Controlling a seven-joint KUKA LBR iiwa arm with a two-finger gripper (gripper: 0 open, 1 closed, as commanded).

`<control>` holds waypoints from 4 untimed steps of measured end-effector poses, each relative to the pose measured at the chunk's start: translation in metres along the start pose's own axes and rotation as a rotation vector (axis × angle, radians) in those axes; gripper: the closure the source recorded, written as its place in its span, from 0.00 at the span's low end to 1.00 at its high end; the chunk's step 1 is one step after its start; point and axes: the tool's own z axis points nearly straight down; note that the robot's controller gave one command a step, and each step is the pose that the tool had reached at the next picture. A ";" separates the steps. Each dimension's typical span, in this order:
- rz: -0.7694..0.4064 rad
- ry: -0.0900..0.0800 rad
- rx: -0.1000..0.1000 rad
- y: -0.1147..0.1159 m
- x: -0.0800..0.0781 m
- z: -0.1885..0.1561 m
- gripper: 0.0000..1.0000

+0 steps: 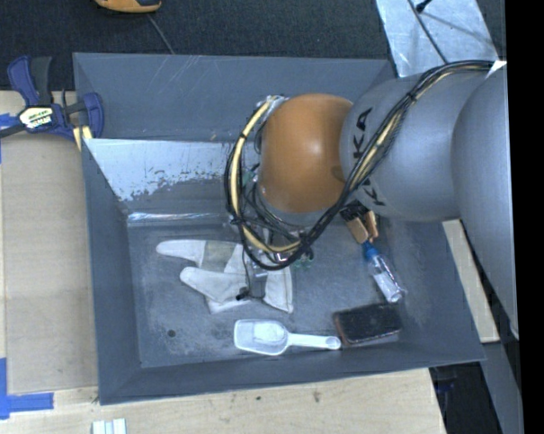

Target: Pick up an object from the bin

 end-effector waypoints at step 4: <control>0.007 -0.006 0.002 -0.041 -0.014 -0.122 1.00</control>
Offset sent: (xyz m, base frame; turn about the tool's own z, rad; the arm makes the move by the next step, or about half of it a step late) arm 0.0268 -0.0193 -0.0501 0.0108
